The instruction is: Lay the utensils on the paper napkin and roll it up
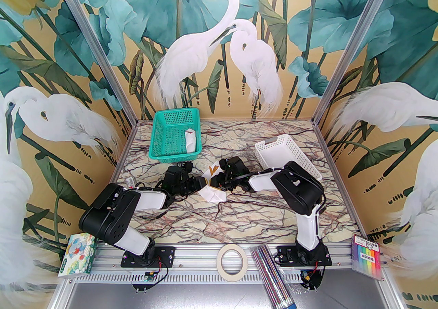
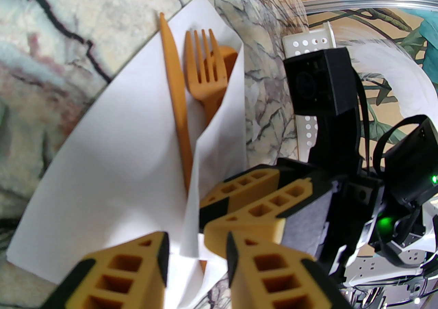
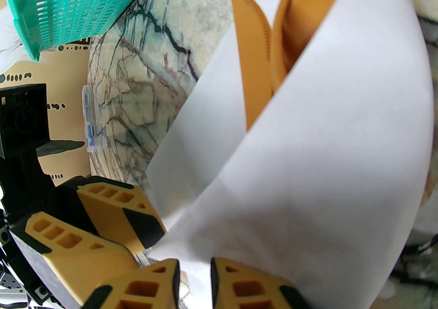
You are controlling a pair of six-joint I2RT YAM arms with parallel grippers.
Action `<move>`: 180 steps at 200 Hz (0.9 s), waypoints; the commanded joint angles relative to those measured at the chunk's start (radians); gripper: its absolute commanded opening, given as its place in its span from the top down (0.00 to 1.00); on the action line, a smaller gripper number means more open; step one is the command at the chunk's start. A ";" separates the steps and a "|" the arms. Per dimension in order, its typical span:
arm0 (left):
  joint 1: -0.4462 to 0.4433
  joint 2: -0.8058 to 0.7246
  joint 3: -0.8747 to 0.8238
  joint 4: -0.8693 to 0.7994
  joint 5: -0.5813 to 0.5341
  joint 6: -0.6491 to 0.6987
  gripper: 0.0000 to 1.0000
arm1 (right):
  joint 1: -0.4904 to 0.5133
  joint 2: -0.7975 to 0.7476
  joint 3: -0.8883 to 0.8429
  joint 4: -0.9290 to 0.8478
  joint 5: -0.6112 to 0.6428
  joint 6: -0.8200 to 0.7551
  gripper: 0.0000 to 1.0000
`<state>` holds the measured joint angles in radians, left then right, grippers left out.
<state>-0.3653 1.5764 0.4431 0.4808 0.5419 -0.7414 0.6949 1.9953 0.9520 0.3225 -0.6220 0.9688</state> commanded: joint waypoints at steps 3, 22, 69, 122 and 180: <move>0.007 0.025 0.022 0.011 0.018 0.005 0.67 | 0.005 0.033 0.001 -0.037 0.015 -0.008 0.75; 0.006 0.036 0.023 0.005 0.014 0.011 0.70 | 0.005 0.033 0.003 -0.037 0.012 -0.007 0.75; 0.007 0.069 0.023 0.037 0.012 0.014 0.79 | 0.005 0.037 0.008 -0.036 0.005 -0.007 0.75; 0.006 0.056 0.017 0.025 -0.012 0.032 1.00 | 0.005 0.020 0.020 -0.048 -0.001 -0.013 0.73; 0.007 0.034 0.005 -0.006 -0.036 0.042 1.00 | -0.018 -0.114 0.068 -0.277 0.080 -0.147 0.66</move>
<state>-0.3653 1.6295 0.4496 0.4965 0.5312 -0.7162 0.6922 1.9678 0.9901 0.2115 -0.6094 0.9195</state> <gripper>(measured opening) 0.059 0.330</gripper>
